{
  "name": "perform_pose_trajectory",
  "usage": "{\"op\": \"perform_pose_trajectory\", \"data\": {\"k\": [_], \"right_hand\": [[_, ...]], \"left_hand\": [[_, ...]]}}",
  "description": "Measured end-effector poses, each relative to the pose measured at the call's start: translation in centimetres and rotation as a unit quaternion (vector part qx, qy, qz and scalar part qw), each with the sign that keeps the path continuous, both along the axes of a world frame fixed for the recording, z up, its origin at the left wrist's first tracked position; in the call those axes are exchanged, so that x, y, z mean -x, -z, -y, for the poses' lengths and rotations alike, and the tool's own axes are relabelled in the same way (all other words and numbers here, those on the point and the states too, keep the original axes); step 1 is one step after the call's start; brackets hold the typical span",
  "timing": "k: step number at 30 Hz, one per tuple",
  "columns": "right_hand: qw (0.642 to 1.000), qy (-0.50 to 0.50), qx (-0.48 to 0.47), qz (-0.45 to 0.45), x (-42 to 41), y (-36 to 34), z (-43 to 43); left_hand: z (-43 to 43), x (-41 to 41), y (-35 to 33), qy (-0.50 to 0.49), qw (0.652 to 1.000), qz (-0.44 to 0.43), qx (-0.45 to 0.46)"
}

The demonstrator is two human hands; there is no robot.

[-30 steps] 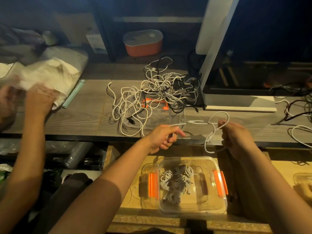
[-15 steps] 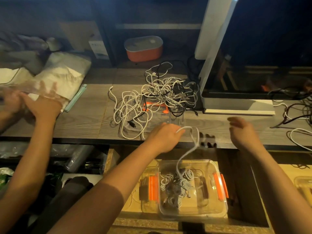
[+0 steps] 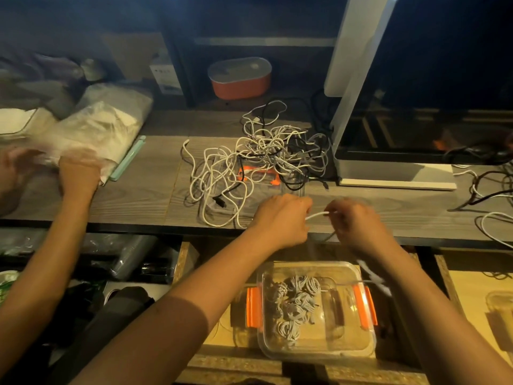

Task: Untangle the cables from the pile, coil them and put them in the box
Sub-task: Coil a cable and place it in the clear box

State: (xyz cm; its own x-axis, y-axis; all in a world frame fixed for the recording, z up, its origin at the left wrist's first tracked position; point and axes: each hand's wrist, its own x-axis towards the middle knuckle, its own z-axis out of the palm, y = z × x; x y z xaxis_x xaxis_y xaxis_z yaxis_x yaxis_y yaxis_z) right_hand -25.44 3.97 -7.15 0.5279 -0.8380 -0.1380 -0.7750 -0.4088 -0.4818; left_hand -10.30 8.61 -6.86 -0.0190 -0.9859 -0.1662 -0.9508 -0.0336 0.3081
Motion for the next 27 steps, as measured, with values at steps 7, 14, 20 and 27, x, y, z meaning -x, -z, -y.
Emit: {"op": "perform_pose_trajectory", "data": {"k": [7,14,20,27], "right_hand": [[0.991,0.023,0.128,-0.021,1.0,-0.1,1.8],[0.989,0.009,-0.124,0.080,0.8,1.9,0.9],[0.977,-0.078,-0.186,0.070,-3.1,1.4,-2.6],[0.984,-0.149,-0.044,-0.082,-2.3,-1.1,-2.5]], "left_hand": [[0.5,-0.8,0.9,-0.021,0.958,-0.223,-0.180],[0.5,0.0,0.0,-0.192,0.642,-0.735,-0.104],[3.5,1.1,0.3,-0.423,0.486,-0.759,0.094],[3.2,-0.9,2.5,-0.217,0.939,-0.099,0.249]]}}
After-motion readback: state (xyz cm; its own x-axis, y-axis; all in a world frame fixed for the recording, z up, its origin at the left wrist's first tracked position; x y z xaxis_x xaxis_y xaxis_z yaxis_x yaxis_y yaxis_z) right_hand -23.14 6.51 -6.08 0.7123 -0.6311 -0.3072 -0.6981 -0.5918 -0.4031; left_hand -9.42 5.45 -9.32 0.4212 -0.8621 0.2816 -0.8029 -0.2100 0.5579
